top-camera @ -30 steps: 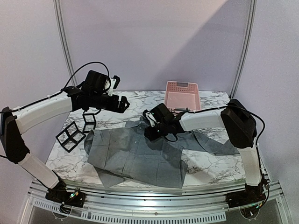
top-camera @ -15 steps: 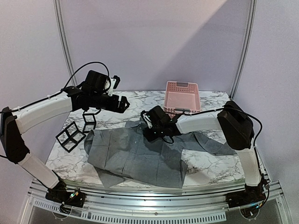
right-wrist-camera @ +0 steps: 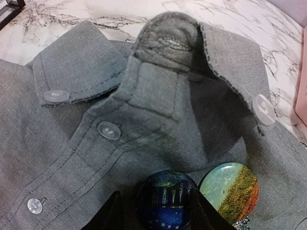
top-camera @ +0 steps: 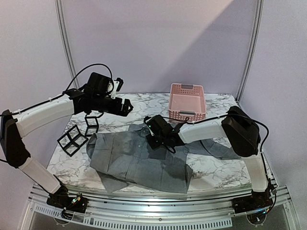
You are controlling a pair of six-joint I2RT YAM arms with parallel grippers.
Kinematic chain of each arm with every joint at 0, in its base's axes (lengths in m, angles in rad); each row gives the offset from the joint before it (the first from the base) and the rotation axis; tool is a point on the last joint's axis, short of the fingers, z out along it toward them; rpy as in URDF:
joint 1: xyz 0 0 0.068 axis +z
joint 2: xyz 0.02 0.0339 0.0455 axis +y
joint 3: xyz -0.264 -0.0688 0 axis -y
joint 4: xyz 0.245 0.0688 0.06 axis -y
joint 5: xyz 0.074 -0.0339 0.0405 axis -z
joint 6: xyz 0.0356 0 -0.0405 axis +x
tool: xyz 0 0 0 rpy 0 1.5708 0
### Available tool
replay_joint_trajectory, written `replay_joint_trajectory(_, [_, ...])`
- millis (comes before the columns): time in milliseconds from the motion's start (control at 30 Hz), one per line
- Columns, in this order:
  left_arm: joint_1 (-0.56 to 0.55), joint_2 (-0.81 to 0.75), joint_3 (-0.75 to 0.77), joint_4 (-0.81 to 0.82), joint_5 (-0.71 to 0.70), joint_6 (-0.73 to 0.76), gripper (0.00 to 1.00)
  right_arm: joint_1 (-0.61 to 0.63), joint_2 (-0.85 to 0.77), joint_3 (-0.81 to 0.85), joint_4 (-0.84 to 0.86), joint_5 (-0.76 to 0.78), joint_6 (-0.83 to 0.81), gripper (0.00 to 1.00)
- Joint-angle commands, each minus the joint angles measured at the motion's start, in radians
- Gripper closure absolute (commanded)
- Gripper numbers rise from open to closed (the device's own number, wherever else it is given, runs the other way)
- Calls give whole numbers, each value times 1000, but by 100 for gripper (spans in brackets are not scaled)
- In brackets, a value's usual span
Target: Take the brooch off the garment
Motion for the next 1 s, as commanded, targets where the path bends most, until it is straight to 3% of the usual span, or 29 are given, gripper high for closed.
replay_joint_trajectory(0, [8,-18,-17,2,-1,-1,0,4,0,-54,-93,46,6,56])
replay_joint_trajectory(167, [8,-19,-17,2,1,0,0,7,-2,-58,-91,69,3,62])
replay_joint_trajectory(567, [8,-2,-19,4,21,-6,0,5,-46,-98,-27,-4,65,92])
replay_joint_trajectory(967, [7,15,-22,9,53,-21,1,-4,-95,-156,30,-67,111,100])
